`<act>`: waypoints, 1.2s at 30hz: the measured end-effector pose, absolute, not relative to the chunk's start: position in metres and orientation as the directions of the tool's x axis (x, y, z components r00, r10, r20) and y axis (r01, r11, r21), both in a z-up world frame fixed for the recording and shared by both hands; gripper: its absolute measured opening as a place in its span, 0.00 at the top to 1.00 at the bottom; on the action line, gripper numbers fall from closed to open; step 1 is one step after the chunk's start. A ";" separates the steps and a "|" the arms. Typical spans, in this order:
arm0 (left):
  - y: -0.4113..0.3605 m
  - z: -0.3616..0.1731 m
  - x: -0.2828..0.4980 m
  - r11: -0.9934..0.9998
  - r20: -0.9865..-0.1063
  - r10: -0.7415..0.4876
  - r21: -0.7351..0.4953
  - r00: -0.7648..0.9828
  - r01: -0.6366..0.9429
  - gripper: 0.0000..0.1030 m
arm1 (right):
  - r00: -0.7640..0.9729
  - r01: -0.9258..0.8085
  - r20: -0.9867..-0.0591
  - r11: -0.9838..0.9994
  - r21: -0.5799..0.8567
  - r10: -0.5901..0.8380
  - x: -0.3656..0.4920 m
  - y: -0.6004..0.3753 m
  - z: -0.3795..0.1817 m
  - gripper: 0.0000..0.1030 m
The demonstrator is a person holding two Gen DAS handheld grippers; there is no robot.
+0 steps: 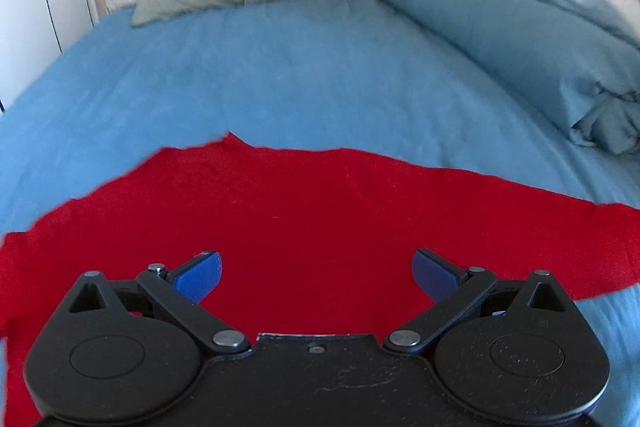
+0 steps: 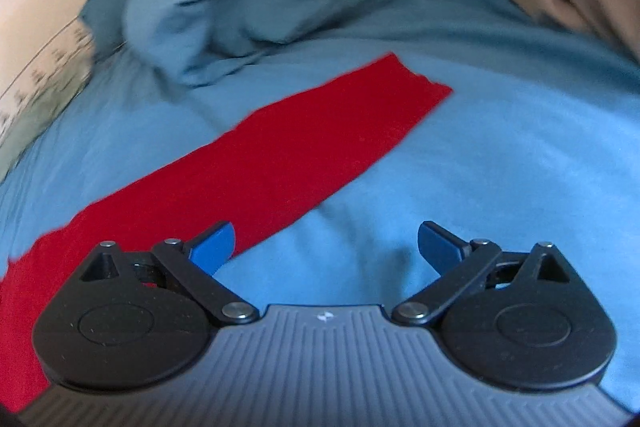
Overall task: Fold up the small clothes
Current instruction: 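Reach to the sweater sleeve cuff and grasp it with the right tool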
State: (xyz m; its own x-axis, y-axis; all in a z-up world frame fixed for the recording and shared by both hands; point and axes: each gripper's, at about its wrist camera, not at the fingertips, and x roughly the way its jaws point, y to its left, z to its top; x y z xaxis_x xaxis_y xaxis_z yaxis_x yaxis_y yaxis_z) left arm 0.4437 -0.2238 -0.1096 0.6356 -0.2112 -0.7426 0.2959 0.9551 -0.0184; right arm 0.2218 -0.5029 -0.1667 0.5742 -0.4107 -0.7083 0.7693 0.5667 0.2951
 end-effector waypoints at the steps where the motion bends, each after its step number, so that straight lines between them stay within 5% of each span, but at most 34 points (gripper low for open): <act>1: -0.230 -0.114 0.451 0.956 -0.751 -0.203 -0.013 0.628 0.293 0.00 | 0.570 0.775 -0.707 0.559 0.294 -0.419 0.226 -0.510 -0.171 0.00; 4: -0.249 -0.126 0.473 0.959 -0.777 -0.171 0.010 0.605 0.284 0.00 | 0.563 0.781 -0.684 0.571 0.254 -0.465 0.238 -0.524 -0.176 0.00; 10: -0.283 -0.158 0.507 0.957 -0.825 -0.132 0.039 0.549 0.289 0.00 | 0.542 0.810 -0.662 0.533 0.245 -0.518 0.255 -0.552 -0.183 0.31; 15: -0.295 -0.181 0.520 0.951 -0.843 -0.097 0.079 0.529 0.300 0.00 | 0.485 0.845 -0.688 0.491 0.211 -0.540 0.260 -0.558 -0.174 0.77; 25: -0.246 -0.132 0.525 0.960 -0.785 -0.125 0.059 0.606 0.275 0.00 | 0.713 0.648 -0.521 0.725 0.235 -0.469 0.317 -0.492 -0.067 0.79; 31: -0.168 -0.091 0.532 0.980 -0.746 -0.114 0.024 0.656 0.197 0.00 | 0.873 0.382 -0.421 0.881 0.279 -0.245 0.397 -0.386 -0.018 0.79; 36: -0.095 -0.088 0.541 0.991 -0.770 -0.069 0.020 0.634 0.132 0.00 | 0.908 0.136 -0.418 0.945 0.298 0.001 0.450 -0.280 -0.034 0.80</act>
State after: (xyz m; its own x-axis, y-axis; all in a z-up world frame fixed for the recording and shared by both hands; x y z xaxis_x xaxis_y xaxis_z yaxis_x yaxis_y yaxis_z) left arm 0.5413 -0.0954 -0.0876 0.6338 -0.0689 -0.7704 0.1319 0.9911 0.0199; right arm 0.4505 -0.2800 -0.0339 0.9084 0.0013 -0.4180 0.1358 0.9449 0.2979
